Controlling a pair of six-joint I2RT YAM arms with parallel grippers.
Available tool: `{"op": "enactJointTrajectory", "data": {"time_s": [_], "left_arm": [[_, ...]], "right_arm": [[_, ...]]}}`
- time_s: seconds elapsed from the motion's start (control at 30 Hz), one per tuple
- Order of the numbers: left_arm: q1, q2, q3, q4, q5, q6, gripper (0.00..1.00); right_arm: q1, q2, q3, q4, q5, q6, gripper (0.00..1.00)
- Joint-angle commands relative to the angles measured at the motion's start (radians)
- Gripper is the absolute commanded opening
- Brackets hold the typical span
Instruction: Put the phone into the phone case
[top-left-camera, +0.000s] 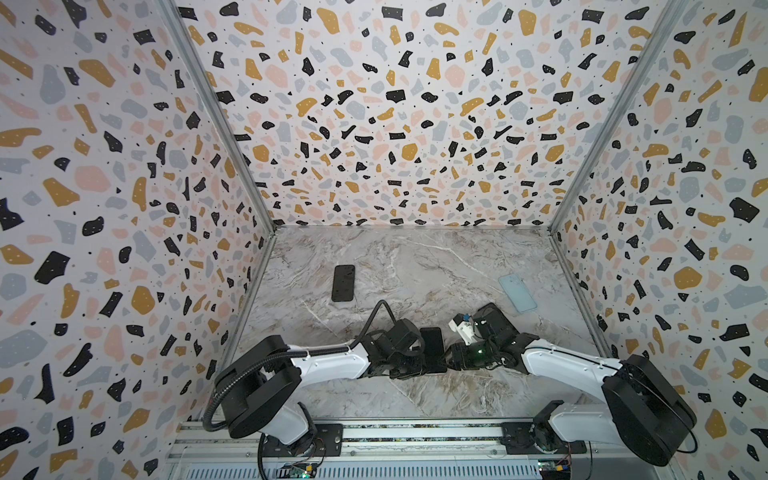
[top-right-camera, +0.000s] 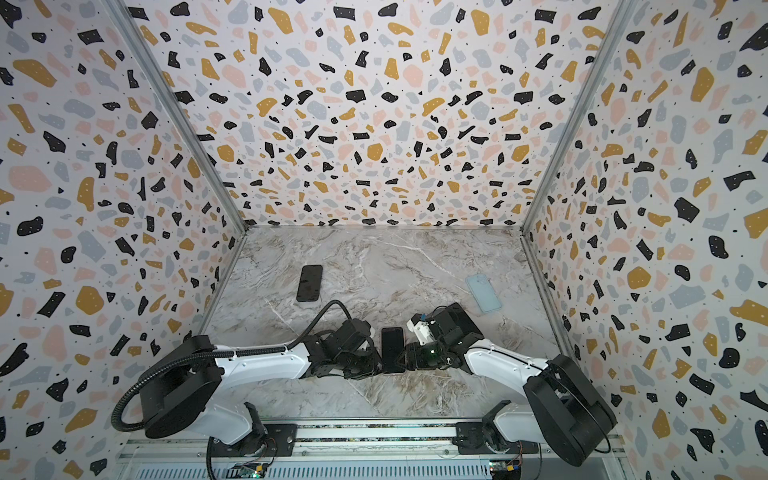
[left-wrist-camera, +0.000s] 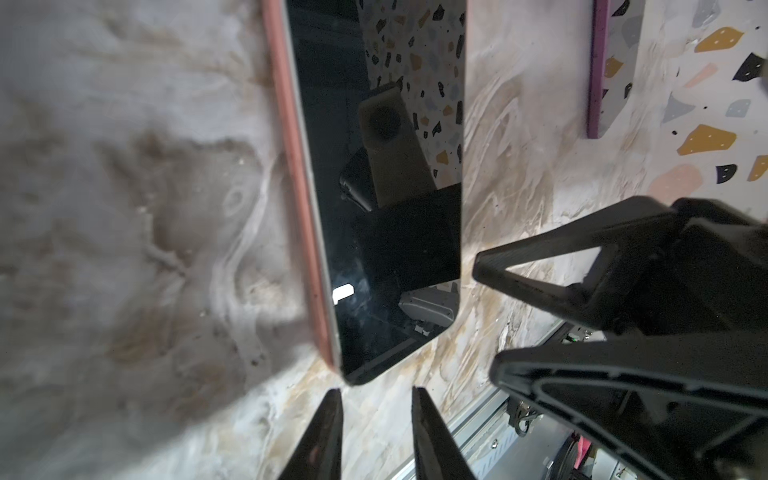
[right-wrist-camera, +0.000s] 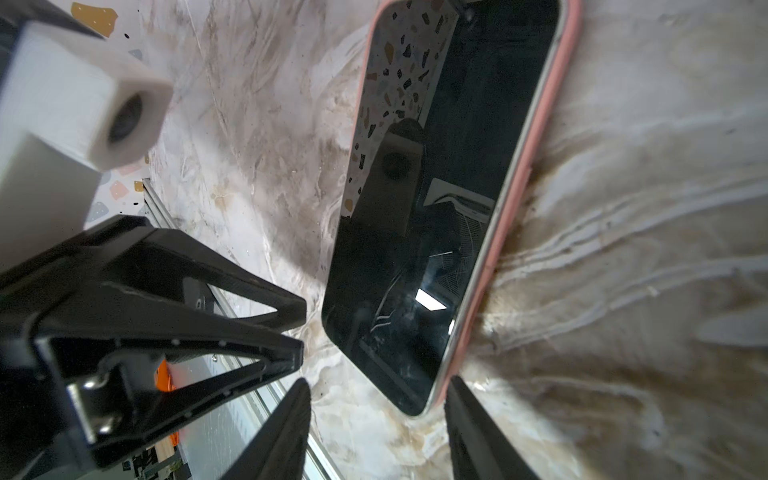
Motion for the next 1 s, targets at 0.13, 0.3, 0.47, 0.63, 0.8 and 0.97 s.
{"op": "enactJointTrajectory", "data": {"time_s": [0.13, 0.3, 0.47, 0.63, 0.8, 0.97], "left_arm": [[-0.044, 0.076, 0.127, -0.157, -0.075, 0.065, 0.3], [-0.046, 0.066, 0.136, -0.217, -0.101, 0.08, 0.3], [-0.046, 0.059, 0.146, -0.259, -0.12, 0.081, 0.32], [-0.047, 0.077, 0.16, -0.245, -0.113, 0.085, 0.32], [-0.048, 0.096, 0.176, -0.233, -0.104, 0.091, 0.3], [-0.05, 0.103, 0.179, -0.219, -0.1, 0.093, 0.29]], "right_arm": [[0.001, -0.032, -0.024, 0.033, -0.036, 0.023, 0.54], [0.006, -0.037, -0.041, 0.052, -0.036, 0.035, 0.54], [0.01, -0.03, -0.039, 0.062, -0.036, 0.042, 0.54], [0.022, -0.016, -0.024, 0.062, -0.033, 0.043, 0.54], [0.034, -0.001, -0.03, 0.08, -0.031, 0.055, 0.54], [0.04, 0.01, -0.038, 0.098, -0.032, 0.066, 0.53]]}}
